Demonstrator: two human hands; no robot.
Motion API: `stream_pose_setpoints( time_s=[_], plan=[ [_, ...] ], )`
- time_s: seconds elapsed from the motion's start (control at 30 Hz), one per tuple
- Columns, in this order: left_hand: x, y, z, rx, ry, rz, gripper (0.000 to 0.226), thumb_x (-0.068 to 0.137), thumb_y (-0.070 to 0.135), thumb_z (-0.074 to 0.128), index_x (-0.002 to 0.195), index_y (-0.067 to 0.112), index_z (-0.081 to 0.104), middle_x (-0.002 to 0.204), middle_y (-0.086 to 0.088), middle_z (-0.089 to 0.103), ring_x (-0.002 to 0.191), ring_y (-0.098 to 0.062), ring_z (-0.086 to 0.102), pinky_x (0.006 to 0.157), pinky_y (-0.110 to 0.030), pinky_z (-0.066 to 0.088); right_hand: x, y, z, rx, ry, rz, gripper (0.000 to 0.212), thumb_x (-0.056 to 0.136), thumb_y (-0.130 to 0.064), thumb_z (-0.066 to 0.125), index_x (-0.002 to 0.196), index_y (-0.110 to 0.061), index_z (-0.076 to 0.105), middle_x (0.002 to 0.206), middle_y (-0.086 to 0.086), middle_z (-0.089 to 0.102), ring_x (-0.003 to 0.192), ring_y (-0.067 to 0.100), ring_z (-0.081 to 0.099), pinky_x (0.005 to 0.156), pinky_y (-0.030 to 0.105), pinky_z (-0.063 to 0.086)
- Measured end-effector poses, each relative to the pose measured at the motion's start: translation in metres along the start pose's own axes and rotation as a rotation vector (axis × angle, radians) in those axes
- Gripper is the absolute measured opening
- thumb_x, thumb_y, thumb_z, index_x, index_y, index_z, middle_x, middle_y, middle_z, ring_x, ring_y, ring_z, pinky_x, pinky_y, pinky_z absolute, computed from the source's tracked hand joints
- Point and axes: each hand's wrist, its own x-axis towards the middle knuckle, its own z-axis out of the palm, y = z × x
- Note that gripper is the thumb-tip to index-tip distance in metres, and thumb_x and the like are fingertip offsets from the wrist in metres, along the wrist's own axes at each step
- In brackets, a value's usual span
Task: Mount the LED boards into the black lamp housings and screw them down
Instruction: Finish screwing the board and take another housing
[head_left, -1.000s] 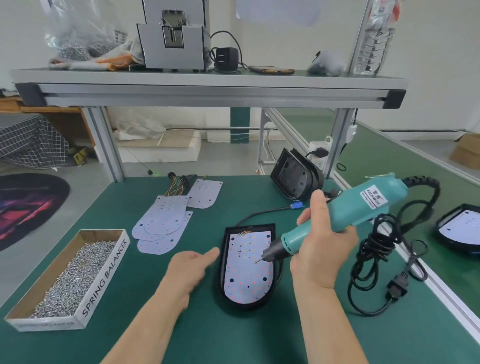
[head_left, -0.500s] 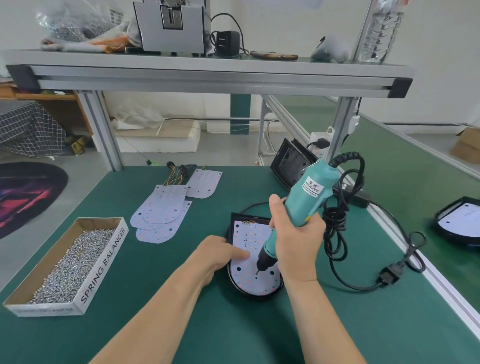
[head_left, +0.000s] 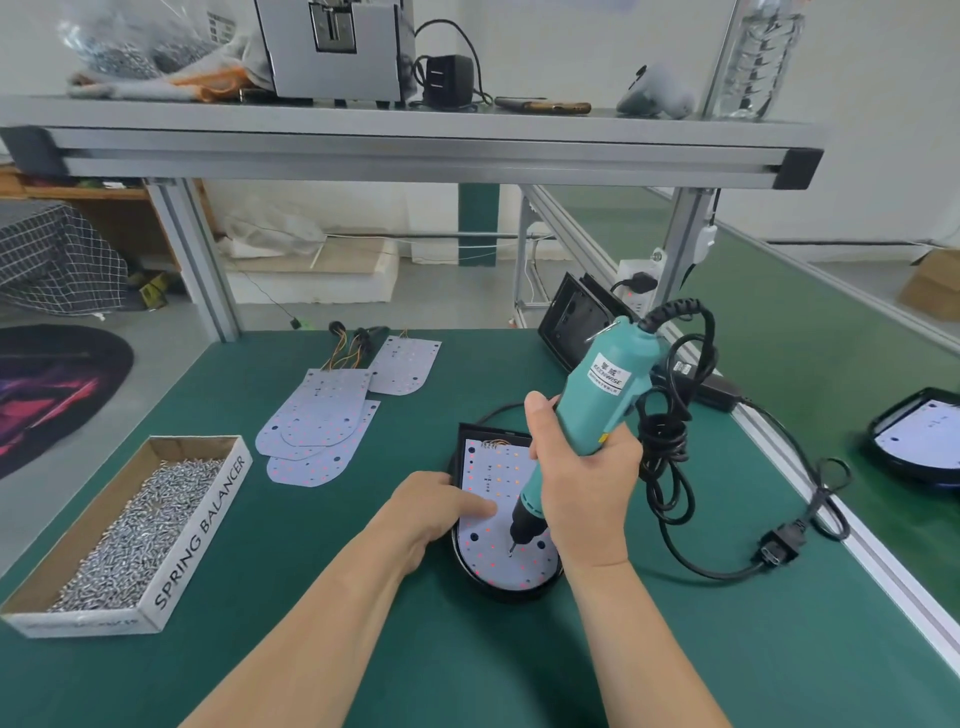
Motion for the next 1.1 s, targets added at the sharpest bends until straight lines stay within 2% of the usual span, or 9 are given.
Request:
stream_pose_setpoints(
  time_s=[0.17, 0.27, 0.43, 0.63, 0.7, 0.8, 0.9, 1.0, 1.1],
  plan=[
    [-0.001, 0.0, 0.0, -0.008, -0.001, 0.002, 0.027, 0.073, 0.016, 0.082, 0.098, 0.01, 0.074, 0.086, -0.001, 0.078, 0.068, -0.014, 0.069, 0.045, -0.015, 0.039, -0.001, -0.002, 0.004, -0.041, -0.056, -0.028, 0.047, 0.082, -0.027, 0.075, 0.074, 0.011, 0.049, 0.062, 0.025, 0.046, 0.054, 0.022, 0.042, 0.052, 0.034, 0.04],
    [-0.001, 0.0, 0.0, -0.004, 0.0, 0.0, 0.028, 0.073, 0.017, 0.083, 0.098, 0.009, 0.073, 0.087, -0.002, 0.078, 0.068, -0.015, 0.067, 0.045, -0.017, 0.038, -0.002, -0.001, 0.003, -0.039, -0.082, -0.043, 0.048, 0.082, -0.029, 0.074, 0.073, 0.01, 0.048, 0.062, 0.025, 0.045, 0.055, 0.034, 0.043, 0.052, 0.038, 0.04],
    [0.0, -0.001, 0.0, -0.012, 0.0, 0.003, 0.031, 0.072, 0.016, 0.083, 0.1, 0.007, 0.073, 0.091, -0.005, 0.078, 0.086, -0.024, 0.072, 0.06, -0.025, 0.042, -0.003, 0.0, 0.003, -0.002, -0.103, -0.03, 0.053, 0.079, -0.035, 0.074, 0.073, 0.009, 0.046, 0.062, 0.025, 0.043, 0.054, 0.033, 0.041, 0.051, 0.04, 0.039],
    [0.002, -0.002, 0.002, -0.018, 0.003, 0.021, 0.03, 0.071, 0.012, 0.083, 0.099, 0.006, 0.074, 0.091, -0.007, 0.078, 0.09, -0.028, 0.074, 0.078, -0.033, 0.057, 0.001, 0.006, 0.002, 0.041, -0.123, 0.011, 0.053, 0.079, -0.032, 0.073, 0.072, 0.012, 0.043, 0.056, 0.014, 0.039, 0.053, 0.019, 0.038, 0.05, 0.026, 0.037],
    [0.003, -0.003, 0.002, -0.022, 0.0, 0.022, 0.031, 0.071, 0.011, 0.083, 0.099, 0.005, 0.074, 0.093, -0.009, 0.078, 0.092, -0.029, 0.074, 0.091, -0.043, 0.057, 0.002, 0.007, 0.003, 0.043, -0.117, 0.024, 0.051, 0.08, -0.028, 0.073, 0.071, 0.012, 0.043, 0.056, 0.01, 0.04, 0.052, 0.018, 0.038, 0.049, 0.025, 0.036],
    [0.003, -0.003, 0.002, -0.02, 0.007, 0.023, 0.03, 0.071, 0.011, 0.084, 0.098, 0.006, 0.074, 0.094, -0.009, 0.077, 0.093, -0.029, 0.073, 0.094, -0.045, 0.056, 0.004, 0.008, 0.002, 0.04, -0.088, 0.027, 0.047, 0.082, -0.022, 0.072, 0.069, 0.012, 0.042, 0.055, 0.01, 0.039, 0.052, 0.017, 0.037, 0.049, 0.024, 0.037],
    [0.001, -0.002, 0.002, -0.023, 0.012, 0.02, 0.03, 0.071, 0.013, 0.084, 0.098, 0.006, 0.073, 0.094, -0.008, 0.077, 0.09, -0.027, 0.073, 0.076, -0.03, 0.057, -0.002, 0.004, 0.001, 0.04, -0.098, 0.0, 0.05, 0.081, -0.028, 0.074, 0.07, 0.011, 0.046, 0.055, 0.016, 0.041, 0.052, 0.017, 0.04, 0.051, 0.024, 0.039],
    [-0.001, 0.001, 0.0, -0.002, 0.007, 0.016, 0.029, 0.071, 0.015, 0.084, 0.098, 0.008, 0.074, 0.091, -0.004, 0.078, 0.071, -0.016, 0.068, 0.044, -0.014, 0.041, -0.009, -0.007, 0.0, 0.072, -0.103, -0.057, 0.033, 0.081, -0.03, 0.074, 0.069, -0.006, 0.055, 0.056, 0.001, 0.05, 0.054, 0.013, 0.046, 0.054, 0.024, 0.044],
    [-0.006, 0.003, -0.001, 0.024, 0.018, 0.004, 0.027, 0.073, 0.017, 0.084, 0.097, 0.009, 0.074, 0.086, -0.002, 0.077, 0.058, -0.008, 0.062, 0.037, -0.013, 0.034, 0.003, -0.023, 0.0, 0.12, -0.048, -0.11, 0.026, 0.084, -0.024, 0.073, 0.069, -0.013, 0.055, 0.056, 0.005, 0.047, 0.054, 0.015, 0.047, 0.055, 0.025, 0.045]
  ],
)
